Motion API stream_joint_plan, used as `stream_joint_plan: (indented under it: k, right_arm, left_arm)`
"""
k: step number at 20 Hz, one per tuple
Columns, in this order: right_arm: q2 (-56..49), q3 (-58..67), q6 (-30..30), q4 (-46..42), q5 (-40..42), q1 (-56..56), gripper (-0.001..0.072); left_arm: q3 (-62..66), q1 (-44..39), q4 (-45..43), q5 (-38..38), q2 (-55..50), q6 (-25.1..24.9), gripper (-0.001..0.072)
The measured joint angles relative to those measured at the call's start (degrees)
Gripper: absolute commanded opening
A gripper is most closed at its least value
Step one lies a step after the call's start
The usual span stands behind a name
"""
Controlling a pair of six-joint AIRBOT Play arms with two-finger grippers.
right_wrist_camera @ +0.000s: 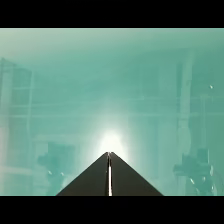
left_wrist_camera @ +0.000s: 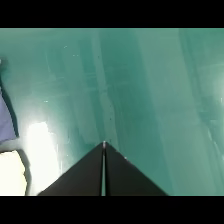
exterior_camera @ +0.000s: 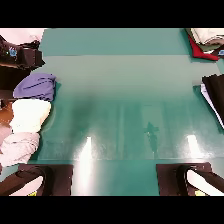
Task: Fold the shirts.
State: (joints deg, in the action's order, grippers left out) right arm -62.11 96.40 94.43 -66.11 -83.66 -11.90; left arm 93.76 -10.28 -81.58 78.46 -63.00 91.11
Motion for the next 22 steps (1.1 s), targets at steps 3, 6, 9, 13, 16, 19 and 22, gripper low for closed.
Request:
stream_joint_plan:
  k: [3,6,9,13,16,19,22]
  right_arm:
    - [0.22,0.00,0.00,0.04,0.37,0.37,0.0019]
    - [0.31,0.00,0.00,0.04,0.50,0.57,0.0018]
    - [0.31,0.00,0.00,0.07,0.61,0.57,0.0019]
    - [0.31,0.00,0.00,0.04,0.74,0.57,0.0019]
    - [0.31,0.00,0.00,0.02,0.79,0.57,0.0019]
    - [0.31,0.00,0.00,0.02,0.79,0.57,0.0018]
    - [0.33,0.00,0.02,0.07,0.76,0.57,0.0019]
  left_arm:
    - [0.00,0.00,0.00,0.00,0.00,0.00,0.0026]
    - [0.00,0.00,-0.02,0.00,0.00,0.00,0.0026]
    - [0.00,0.00,-0.02,0.00,0.00,0.00,0.0026]
    - [0.00,0.00,0.00,0.00,0.00,0.00,0.0026]
    - [0.00,0.00,-0.22,-0.96,-0.09,0.00,0.0035]
    - [-0.22,0.00,-2.73,-5.22,-0.98,-0.07,0.0676]
    - [-2.36,0.00,-9.35,-8.55,-3.19,0.87,0.0673]
